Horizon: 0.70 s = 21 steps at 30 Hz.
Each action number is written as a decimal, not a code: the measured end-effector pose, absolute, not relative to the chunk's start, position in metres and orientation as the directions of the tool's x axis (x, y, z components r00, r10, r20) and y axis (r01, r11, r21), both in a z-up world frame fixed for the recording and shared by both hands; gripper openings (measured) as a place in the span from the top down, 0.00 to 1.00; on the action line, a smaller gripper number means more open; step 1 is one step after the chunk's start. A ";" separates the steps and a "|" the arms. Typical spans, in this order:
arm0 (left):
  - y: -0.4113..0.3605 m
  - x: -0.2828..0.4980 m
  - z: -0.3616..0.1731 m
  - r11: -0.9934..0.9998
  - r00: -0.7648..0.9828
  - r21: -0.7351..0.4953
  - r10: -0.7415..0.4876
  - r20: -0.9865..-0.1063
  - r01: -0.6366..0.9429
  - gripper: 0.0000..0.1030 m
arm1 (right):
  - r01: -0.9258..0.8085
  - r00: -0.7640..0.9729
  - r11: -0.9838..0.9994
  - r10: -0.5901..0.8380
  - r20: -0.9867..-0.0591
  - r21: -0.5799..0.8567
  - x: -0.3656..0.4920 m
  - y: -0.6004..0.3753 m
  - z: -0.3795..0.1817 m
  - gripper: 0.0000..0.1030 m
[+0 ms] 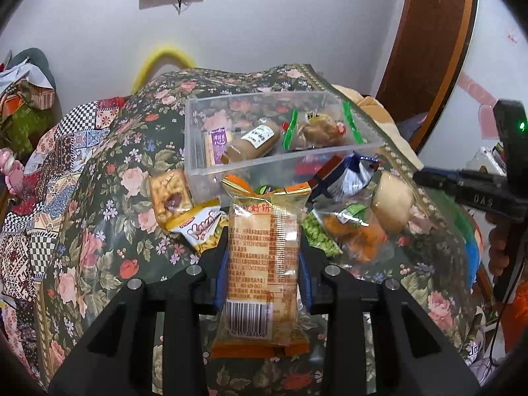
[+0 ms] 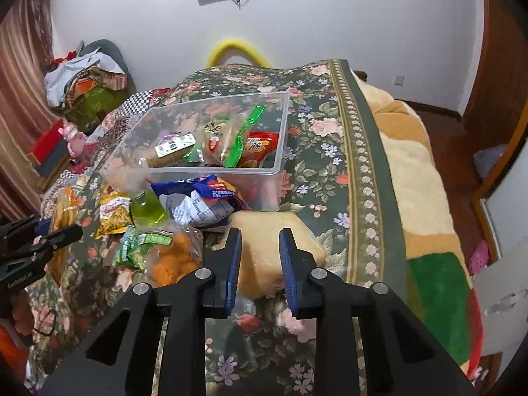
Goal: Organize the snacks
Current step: 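Lift both held snacks and move them over the clear box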
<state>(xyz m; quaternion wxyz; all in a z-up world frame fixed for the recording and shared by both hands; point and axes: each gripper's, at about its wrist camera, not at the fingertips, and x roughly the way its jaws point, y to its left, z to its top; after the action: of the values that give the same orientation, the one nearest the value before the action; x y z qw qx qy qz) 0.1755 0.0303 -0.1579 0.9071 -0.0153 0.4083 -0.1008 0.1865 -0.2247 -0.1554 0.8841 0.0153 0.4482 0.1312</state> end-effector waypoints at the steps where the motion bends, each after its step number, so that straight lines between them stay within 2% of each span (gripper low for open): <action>1: 0.030 0.177 -0.157 0.979 0.645 -0.112 -0.198 -0.738 0.171 0.67 | -0.214 0.557 0.966 0.243 -0.794 0.146 0.186 -0.225 -0.158 0.75; 2: 0.030 0.177 -0.158 0.979 0.644 -0.112 -0.197 -0.739 0.171 0.67 | -0.208 0.548 0.967 0.237 -0.802 0.144 0.186 -0.225 -0.161 0.63; 3: 0.030 0.177 -0.159 0.979 0.642 -0.111 -0.196 -0.741 0.170 0.67 | -0.203 0.546 0.969 0.232 -0.805 0.142 0.184 -0.225 -0.164 0.45; 5: 0.029 0.177 -0.160 0.979 0.637 -0.113 -0.197 -0.745 0.170 0.67 | -0.195 0.556 0.972 0.219 -0.802 0.130 0.182 -0.225 -0.166 0.29; 6: 0.030 0.177 -0.162 0.979 0.634 -0.115 -0.197 -0.748 0.169 0.67 | -0.201 0.553 0.972 0.215 -0.805 0.122 0.182 -0.224 -0.169 0.25; 10: 0.033 0.182 -0.173 0.980 0.617 -0.119 -0.192 -0.763 0.158 0.67 | -0.245 0.526 0.964 0.217 -0.822 0.098 0.189 -0.217 -0.179 0.19; 18: 0.040 0.190 -0.180 0.982 0.607 -0.127 -0.186 -0.773 0.140 0.67 | -0.277 0.433 0.954 0.230 -0.871 0.114 0.211 -0.203 -0.216 0.12; 21: 0.042 0.194 -0.179 0.982 0.612 -0.131 -0.186 -0.768 0.133 0.67 | -0.259 0.433 0.954 0.255 -0.865 0.152 0.214 -0.207 -0.218 0.16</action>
<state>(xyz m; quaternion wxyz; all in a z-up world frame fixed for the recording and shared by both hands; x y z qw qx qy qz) 0.1937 0.0416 -0.1789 0.8974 -0.0302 0.4311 -0.0889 0.2142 -0.2071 -0.2182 0.8463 -0.0019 0.5106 0.1517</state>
